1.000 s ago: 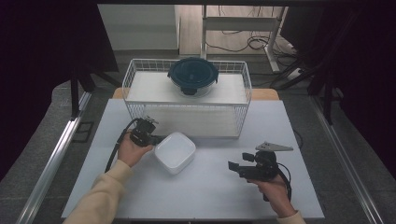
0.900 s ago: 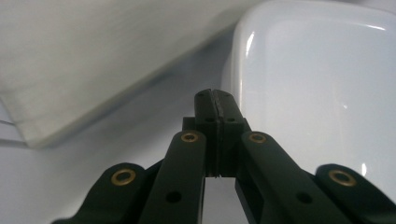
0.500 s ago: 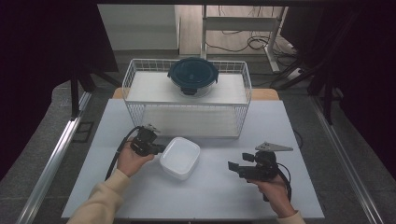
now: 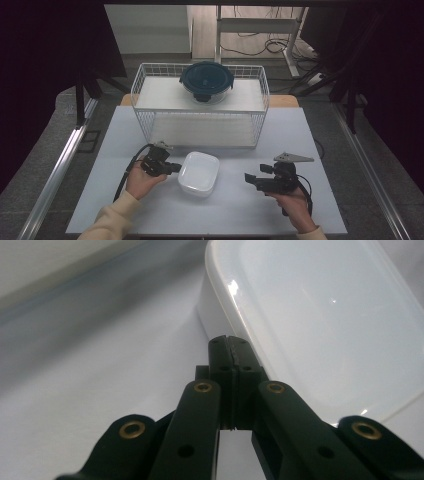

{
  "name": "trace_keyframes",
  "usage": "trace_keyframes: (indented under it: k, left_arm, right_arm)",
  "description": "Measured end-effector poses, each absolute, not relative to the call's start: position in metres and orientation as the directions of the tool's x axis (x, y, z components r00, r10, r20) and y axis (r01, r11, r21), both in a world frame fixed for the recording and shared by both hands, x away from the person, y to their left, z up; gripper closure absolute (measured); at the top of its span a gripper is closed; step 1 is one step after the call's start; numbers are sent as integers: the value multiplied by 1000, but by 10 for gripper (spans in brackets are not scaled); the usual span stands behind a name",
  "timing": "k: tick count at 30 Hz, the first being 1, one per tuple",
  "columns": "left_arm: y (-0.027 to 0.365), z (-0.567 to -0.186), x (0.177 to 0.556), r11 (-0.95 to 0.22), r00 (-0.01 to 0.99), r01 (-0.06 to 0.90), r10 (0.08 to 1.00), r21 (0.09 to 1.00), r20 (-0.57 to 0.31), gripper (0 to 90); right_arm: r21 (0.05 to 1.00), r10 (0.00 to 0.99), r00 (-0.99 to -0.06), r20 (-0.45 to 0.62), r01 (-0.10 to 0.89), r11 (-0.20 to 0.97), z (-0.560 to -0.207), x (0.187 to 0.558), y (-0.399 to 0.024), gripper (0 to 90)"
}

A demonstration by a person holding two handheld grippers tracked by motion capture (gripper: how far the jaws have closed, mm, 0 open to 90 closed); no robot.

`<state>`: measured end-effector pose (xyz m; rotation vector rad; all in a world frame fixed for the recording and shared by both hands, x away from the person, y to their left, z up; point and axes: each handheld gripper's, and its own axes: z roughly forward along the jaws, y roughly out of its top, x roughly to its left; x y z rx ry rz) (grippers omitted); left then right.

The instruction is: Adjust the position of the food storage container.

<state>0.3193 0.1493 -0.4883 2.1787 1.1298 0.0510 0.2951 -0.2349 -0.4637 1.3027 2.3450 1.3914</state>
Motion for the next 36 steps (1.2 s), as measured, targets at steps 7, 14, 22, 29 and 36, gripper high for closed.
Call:
trace_keyframes:
  k: [7, 14, 22, 29, 36]
  left_arm:
    - [142, -491, 309, -406, 639, 708, 716, 577, -281, 899]
    - [136, -496, 303, -411, 651, 710, 694, 572, -309, 899]
    - [125, -498, 296, -434, 672, 700, 669, 566, -318, 899]
    - [131, -494, 296, -415, 665, 702, 672, 578, -326, 899]
    - [156, -477, 289, -310, 628, 693, 702, 651, -335, 876]
  right_arm:
    - [764, 721, -622, 305, 612, 204, -464, 295, -235, 207]
    - [762, 723, -619, 307, 615, 204, -464, 295, -235, 206]
    - [761, 724, -617, 307, 617, 203, -465, 296, -235, 206]
    - [761, 725, -617, 307, 617, 202, -465, 295, -235, 206]
    - [762, 724, -617, 306, 616, 203, -464, 295, -236, 206]
